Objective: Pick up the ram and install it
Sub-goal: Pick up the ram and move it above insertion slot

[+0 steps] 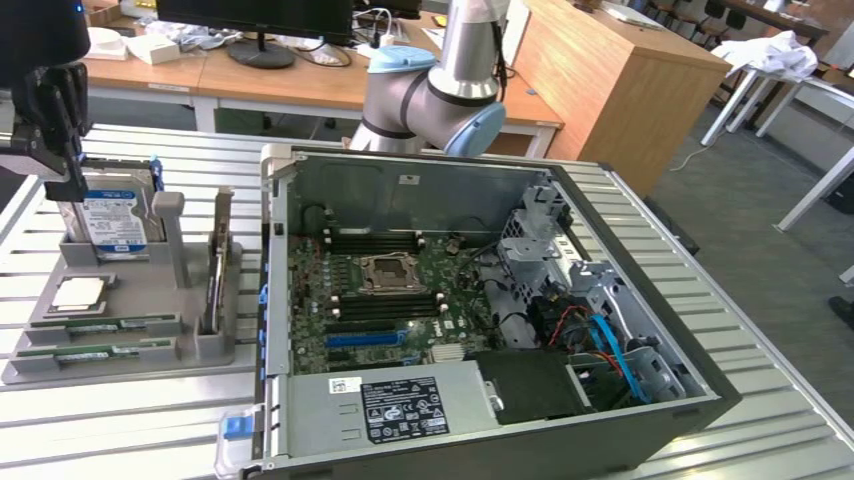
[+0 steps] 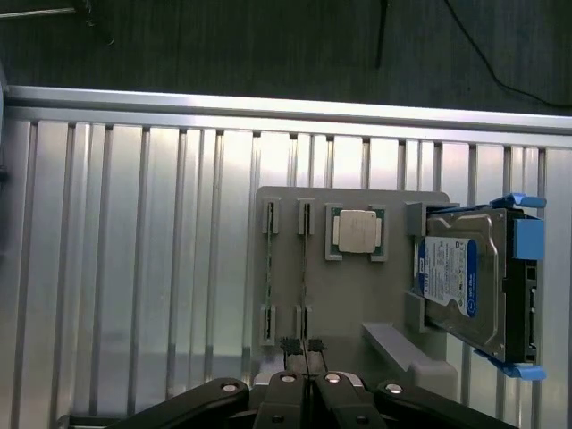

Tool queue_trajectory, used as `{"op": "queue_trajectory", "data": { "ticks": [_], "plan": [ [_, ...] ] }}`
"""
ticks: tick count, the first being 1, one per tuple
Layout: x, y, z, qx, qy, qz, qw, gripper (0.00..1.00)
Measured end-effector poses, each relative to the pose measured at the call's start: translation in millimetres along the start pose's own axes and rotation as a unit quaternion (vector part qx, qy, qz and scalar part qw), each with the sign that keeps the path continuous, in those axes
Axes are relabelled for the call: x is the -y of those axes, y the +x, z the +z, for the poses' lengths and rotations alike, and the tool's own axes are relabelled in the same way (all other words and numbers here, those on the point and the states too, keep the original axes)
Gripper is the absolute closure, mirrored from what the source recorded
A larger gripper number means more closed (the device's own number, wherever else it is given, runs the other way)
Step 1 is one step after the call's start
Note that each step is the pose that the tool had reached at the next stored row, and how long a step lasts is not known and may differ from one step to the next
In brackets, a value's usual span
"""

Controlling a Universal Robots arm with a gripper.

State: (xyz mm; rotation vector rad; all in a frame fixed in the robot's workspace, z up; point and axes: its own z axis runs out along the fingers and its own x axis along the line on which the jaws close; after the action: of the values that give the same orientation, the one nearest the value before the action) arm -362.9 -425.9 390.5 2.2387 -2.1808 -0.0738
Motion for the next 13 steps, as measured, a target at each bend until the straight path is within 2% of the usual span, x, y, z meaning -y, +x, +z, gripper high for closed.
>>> {"op": "queue_trajectory", "data": {
  "ticks": [5, 7, 8, 9, 13],
  "plan": [
    [0.0, 0.0, 0.0, 0.0000, 0.0000, 0.000, 1.0000, 0.89],
    [0.0, 0.0, 0.0, 0.0000, 0.0000, 0.000, 1.0000, 0.77],
    [0.0, 0.0, 0.0, 0.0000, 0.0000, 0.000, 1.0000, 0.77],
    [0.0, 0.0, 0.0, 0.0000, 0.0000, 0.000, 1.0000, 0.70],
    [0.0, 0.0, 0.0, 0.0000, 0.0000, 0.000, 1.0000, 0.70]
  ]
}}
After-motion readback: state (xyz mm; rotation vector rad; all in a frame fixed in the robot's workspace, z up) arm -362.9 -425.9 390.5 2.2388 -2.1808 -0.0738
